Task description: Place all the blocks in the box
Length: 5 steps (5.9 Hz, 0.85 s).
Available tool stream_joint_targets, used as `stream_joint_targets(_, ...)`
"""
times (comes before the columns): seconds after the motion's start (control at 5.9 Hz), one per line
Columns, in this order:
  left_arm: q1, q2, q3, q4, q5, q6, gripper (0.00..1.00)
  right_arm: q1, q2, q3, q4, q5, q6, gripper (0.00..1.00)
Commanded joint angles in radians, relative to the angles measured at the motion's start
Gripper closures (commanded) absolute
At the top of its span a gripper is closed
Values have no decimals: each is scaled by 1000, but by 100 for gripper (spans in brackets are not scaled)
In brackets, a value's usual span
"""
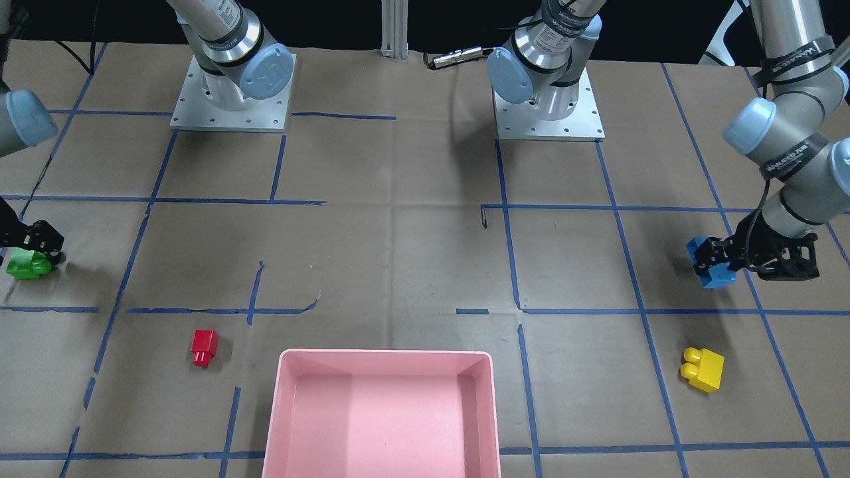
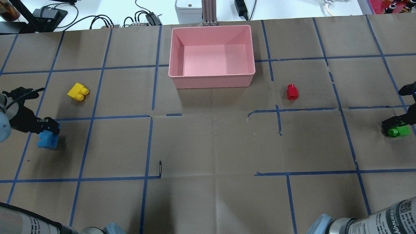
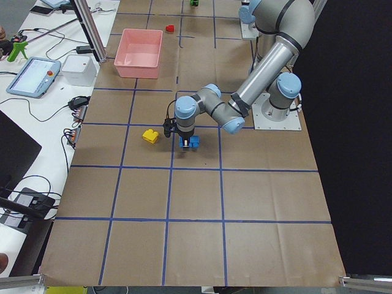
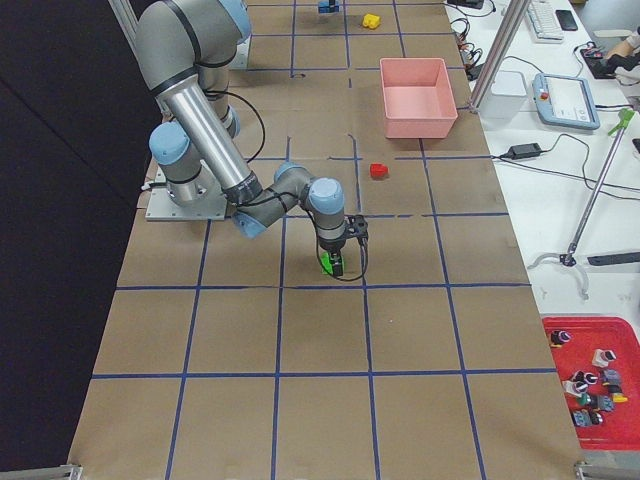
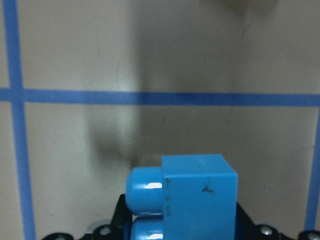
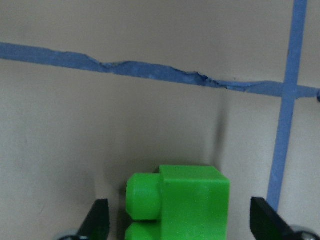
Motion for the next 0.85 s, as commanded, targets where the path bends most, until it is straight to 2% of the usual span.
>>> stream_joint_targets(0.0, -71, 3, 384, -423, 8, -25, 68, 0, -4, 0, 2, -8, 1, 21)
stream_joint_targets(0.17, -100, -25, 521, -531, 7, -36, 68, 0, -5, 0, 11, -13, 3, 59)
stream_joint_targets(0.34, -172, -80, 597, -552, -4, -83, 68, 0, -7, -3, 14, -12, 3, 80)
stream_joint_targets(0.51, -308, -135, 646, -539, -15, -243, 69, 0, -40, -16, 24, -11, 3, 91)
stream_joint_targets(0.68, -447, -196, 724, -535, -44, -456, 69, 9, -118, -65, 59, -19, 3, 94)
